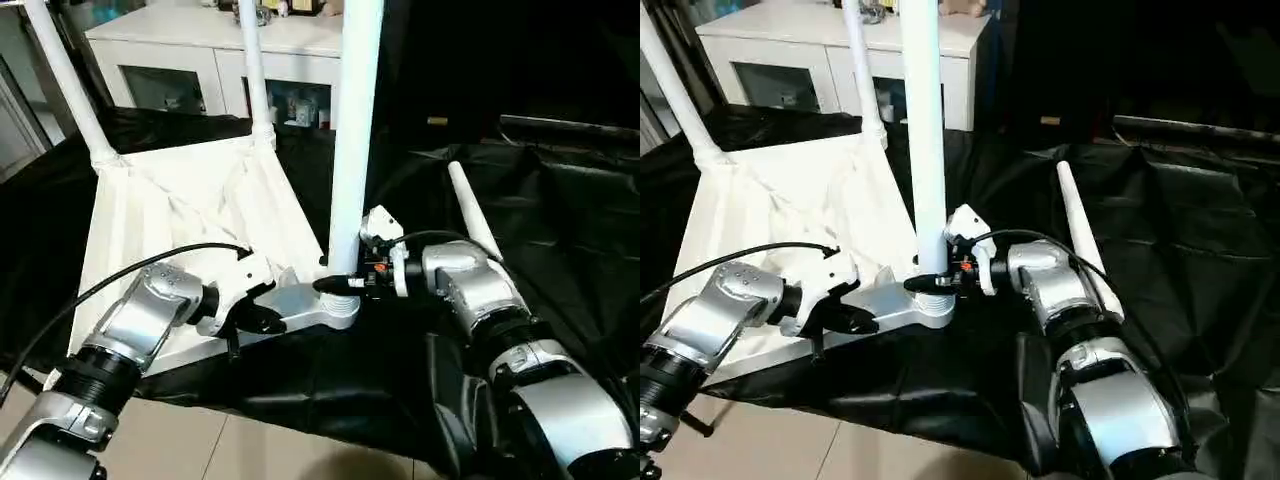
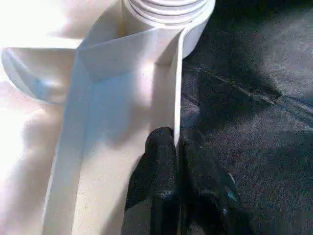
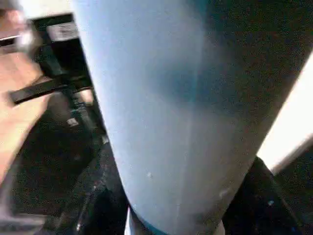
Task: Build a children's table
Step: Insert table leg to table base
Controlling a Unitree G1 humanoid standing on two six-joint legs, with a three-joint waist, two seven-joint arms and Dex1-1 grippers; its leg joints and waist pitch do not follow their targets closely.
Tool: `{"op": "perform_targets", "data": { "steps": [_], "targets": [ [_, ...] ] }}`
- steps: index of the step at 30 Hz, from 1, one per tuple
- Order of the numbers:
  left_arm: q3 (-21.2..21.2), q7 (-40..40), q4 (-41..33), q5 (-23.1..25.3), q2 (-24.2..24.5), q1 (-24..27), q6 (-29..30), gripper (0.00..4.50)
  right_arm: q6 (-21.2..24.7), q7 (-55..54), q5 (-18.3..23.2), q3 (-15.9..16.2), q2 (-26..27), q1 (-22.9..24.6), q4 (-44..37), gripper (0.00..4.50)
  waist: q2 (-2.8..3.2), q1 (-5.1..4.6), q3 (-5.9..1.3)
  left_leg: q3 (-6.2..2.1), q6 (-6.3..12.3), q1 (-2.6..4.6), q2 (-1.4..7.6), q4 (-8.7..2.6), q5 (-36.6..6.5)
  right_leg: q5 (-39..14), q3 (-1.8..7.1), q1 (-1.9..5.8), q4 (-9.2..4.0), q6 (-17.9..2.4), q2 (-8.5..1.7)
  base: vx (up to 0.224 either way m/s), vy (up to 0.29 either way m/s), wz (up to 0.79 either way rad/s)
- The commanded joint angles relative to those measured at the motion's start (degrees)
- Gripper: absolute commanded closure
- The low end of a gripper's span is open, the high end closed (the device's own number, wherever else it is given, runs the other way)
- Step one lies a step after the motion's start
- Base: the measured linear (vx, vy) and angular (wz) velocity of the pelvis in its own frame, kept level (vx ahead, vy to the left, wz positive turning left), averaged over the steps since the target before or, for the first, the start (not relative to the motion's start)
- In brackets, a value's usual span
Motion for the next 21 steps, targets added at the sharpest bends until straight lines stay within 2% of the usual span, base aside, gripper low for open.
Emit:
{"op": "perform_targets", "data": {
  "steps": [1, 2, 3, 6, 7, 8, 9, 10, 11, 13, 15, 17, 21],
  "targets": [
    [1.7, 6.7, 3.1, -0.1, -4.4, -2.8, 1.3, 4.50, 5.4, -13.3, -0.9, -1.2, 2.7, 3.3, 8.5, 2.59, -0.12, -0.08, -0.81, -0.91, -0.68, 0.86, 2.78, -4.43, -18.7, -18.0, 3.81, 0.24, -6.20, -10.8, -4.67, 0.000, 0.000, 0.00],
    [2.2, 8.3, 4.1, -0.1, -5.3, -3.3, 1.7, 4.50, 5.7, -15.9, -0.3, -2.3, 3.1, 3.3, 9.0, 2.59, -0.11, -0.15, -0.75, -0.98, -1.05, 0.88, 2.74, -4.49, -19.1, -19.4, 3.88, 0.16, -6.26, -10.5, -4.73, 0.000, 0.000, 0.00],
    [3.4, 12.9, 7.5, -0.1, -8.4, -5.0, 2.3, 4.50, 6.2, -24.6, 0.7, -4.9, 4.4, 3.3, 10.3, 2.59, -0.02, -0.28, -0.58, -1.16, -1.78, 0.94, 2.73, -4.67, -20.2, -22.2, 3.88, 0.02, -6.62, -9.3, -4.69, -0.054, -0.009, -0.01],
    [4.2, 16.8, 10.4, 0.2, -10.9, -6.5, 2.3, 4.50, 6.8, -30.5, 1.8, -6.7, 5.4, 3.5, 11.4, 2.59, -0.06, -0.63, -0.59, -1.50, -2.70, 0.80, 2.66, -4.98, -23.0, -24.8, 3.69, -0.13, -7.03, -7.3, -4.59, -0.040, 0.004, -0.03],
    [4.7, 20.6, 13.9, 0.4, -13.9, -8.4, 1.9, 4.50, 7.1, -37.4, 3.1, -8.8, 7.2, 3.2, 12.8, 2.59, 0.17, -0.70, -0.48, -1.49, -2.72, 0.91, 2.58, -4.95, -24.1, -25.3, 3.72, -0.39, -7.37, -6.8, -4.57, 0.000, 0.000, 0.00],
    [4.7, 21.9, 15.2, 0.6, -15.1, -9.1, 1.6, 4.50, 7.2, -40.1, 3.6, -9.5, 8.1, 3.0, 13.4, 2.59, 0.63, -0.71, -0.33, -1.49, -3.00, 1.23, 2.47, -4.88, -25.4, -26.4, 3.76, -0.79, -7.54, -6.6, -4.58, -0.055, 0.027, -0.03],
    [4.7, 21.9, 15.2, 0.6, -15.1, -9.1, 1.6, 4.50, 7.2, -40.1, 3.6, -9.5, 8.1, 3.0, 13.4, 2.59, 0.15, -0.71, -0.32, -1.59, -3.05, 1.69, 2.34, -4.85, -27.1, -28.7, 3.63, -1.03, -7.84, -6.0, -4.56, 0.000, 0.000, 0.00],
    [4.6, 23.5, 16.9, 1.0, -16.5, -9.9, 1.2, 4.50, 7.3, -43.0, 3.6, -10.1, 9.2, 2.7, 14.1, 2.59, 0.21, -0.77, -0.31, -1.81, -2.85, 1.45, 2.43, -5.08, -27.9, -29.1, 3.60, -0.83, -7.92, -5.5, -4.65, 0.000, 0.000, 0.00],
    [4.5, 23.8, 17.3, 1.2, -16.8, -10.1, 1.1, 4.50, 7.2, -43.5, 3.5, -10.1, 9.5, 2.6, 14.2, 2.59, 0.56, -0.74, -0.38, -1.87, -2.86, 1.39, 2.43, -5.12, -27.7, -28.6, 3.61, -0.79, -7.92, -5.4, -4.66, 0.000, 0.000, 0.00],
    [3.6, 24.7, 19.0, 2.4, -18.2, -10.9, 0.7, 4.50, 7.4, -46.6, 2.6, -10.2, 11.4, 1.8, 15.1, 2.59, 0.53, -0.68, -0.57, -1.78, -2.80, 1.15, 2.54, -5.39, -26.1, -23.7, 3.70, -0.71, -7.76, -5.7, -4.44, 0.000, 0.000, 0.00],
    [3.5, 24.8, 20.0, 2.7, -18.8, -11.3, 0.6, 4.50, 8.0, -47.4, 2.3, -10.3, 12.7, 1.2, 15.4, 2.59, 0.39, -0.66, -0.47, -1.75, -2.61, 1.07, 2.45, -5.39, -26.3, -23.0, 3.80, -0.74, -7.64, -6.2, -4.46, 0.000, 0.000, 0.00],
    [3.4, 24.7, 20.3, 2.8, -18.8, -11.3, 0.6, 4.50, 8.5, -47.5, 2.2, -10.2, 13.2, 1.0, 15.5, 2.59, 0.38, -0.62, -0.48, -1.74, -2.40, 1.04, 2.46, -5.43, -26.3, -23.4, 3.89, -0.76, -7.64, -6.2, -4.51, 0.000, 0.000, 0.00],
    [3.2, 24.5, 20.9, 2.8, -18.5, -11.3, 0.4, 4.50, 9.0, -47.7, 2.1, -10.2, 13.4, 1.0, 15.8, 2.59, 0.32, -0.69, -0.29, -1.97, -2.71, 1.28, 2.49, -5.57, -29.3, -27.0, 3.92, -1.11, -8.05, -5.0, -4.66, 0.000, 0.000, 0.00]
  ]
}}
